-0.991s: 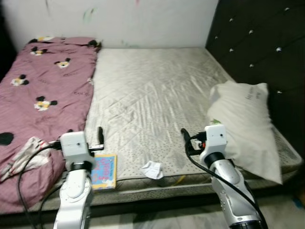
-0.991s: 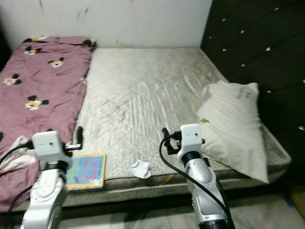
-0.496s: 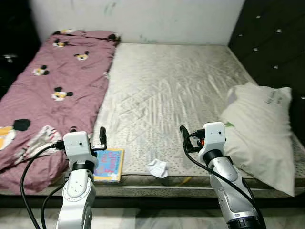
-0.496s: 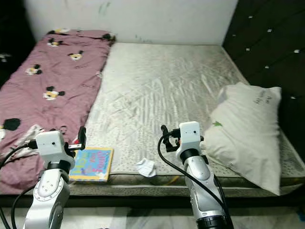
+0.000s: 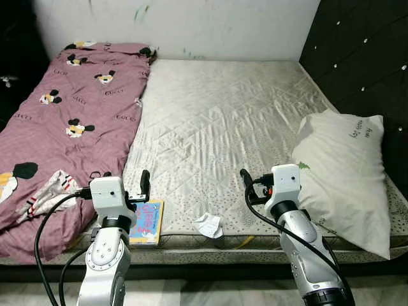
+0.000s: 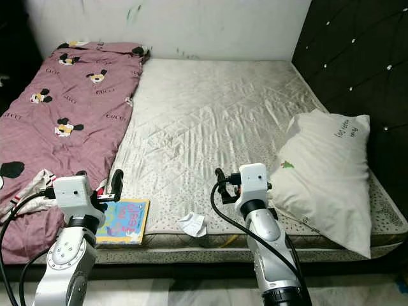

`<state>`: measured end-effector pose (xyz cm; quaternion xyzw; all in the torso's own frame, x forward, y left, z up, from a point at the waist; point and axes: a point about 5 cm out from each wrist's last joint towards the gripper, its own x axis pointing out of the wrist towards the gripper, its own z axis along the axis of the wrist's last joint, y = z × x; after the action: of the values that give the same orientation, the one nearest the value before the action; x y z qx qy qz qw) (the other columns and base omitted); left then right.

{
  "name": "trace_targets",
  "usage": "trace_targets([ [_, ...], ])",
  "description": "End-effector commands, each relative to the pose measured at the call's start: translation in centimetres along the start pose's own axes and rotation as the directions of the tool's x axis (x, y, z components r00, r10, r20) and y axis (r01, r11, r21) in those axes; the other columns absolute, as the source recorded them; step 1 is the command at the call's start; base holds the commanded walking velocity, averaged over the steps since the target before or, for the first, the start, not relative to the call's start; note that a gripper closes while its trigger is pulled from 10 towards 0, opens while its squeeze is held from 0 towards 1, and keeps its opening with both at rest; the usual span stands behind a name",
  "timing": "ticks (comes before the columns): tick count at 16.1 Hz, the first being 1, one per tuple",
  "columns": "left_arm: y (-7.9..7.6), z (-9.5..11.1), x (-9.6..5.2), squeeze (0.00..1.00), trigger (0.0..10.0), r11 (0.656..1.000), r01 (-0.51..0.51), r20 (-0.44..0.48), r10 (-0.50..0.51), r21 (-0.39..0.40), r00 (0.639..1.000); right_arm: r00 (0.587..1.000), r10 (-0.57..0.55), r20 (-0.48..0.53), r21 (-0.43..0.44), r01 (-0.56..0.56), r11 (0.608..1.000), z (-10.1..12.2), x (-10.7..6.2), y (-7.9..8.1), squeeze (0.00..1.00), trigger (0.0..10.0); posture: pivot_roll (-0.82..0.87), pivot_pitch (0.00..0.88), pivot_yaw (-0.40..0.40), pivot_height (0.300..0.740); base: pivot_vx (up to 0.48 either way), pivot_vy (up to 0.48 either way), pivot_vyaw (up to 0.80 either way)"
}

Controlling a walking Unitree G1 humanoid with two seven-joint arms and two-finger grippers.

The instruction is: Clean up the room

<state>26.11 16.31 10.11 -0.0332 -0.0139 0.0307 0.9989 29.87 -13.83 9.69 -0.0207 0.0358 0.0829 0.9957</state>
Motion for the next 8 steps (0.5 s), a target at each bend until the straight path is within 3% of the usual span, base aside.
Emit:
trace_targets([
  [1, -0.09, 0.42, 0.16, 0.0, 10.0, 1.0, 0.007, 0.022, -0.007, -0.005, 1.0, 1.0, -0.016, 0.012, 0.003, 0.016, 1.0, 0.25, 0.27, -0.38, 0.0, 10.0, 0.03, 0.015, -0.032, 0.74, 0.262, 0.0, 0.0],
  [8, -0.05, 0.64, 0.36, 0.0, 10.0, 1.0, 0.012, 0.032, -0.012, -0.011, 0.999, 0.999, -0.03, 0.012, 0.0, 0.03, 1.0, 0.13, 0.43, -0.48, 0.0, 10.0, 0.03, 0.026, -0.03, 0.74, 0.26, 0.0, 0.0],
])
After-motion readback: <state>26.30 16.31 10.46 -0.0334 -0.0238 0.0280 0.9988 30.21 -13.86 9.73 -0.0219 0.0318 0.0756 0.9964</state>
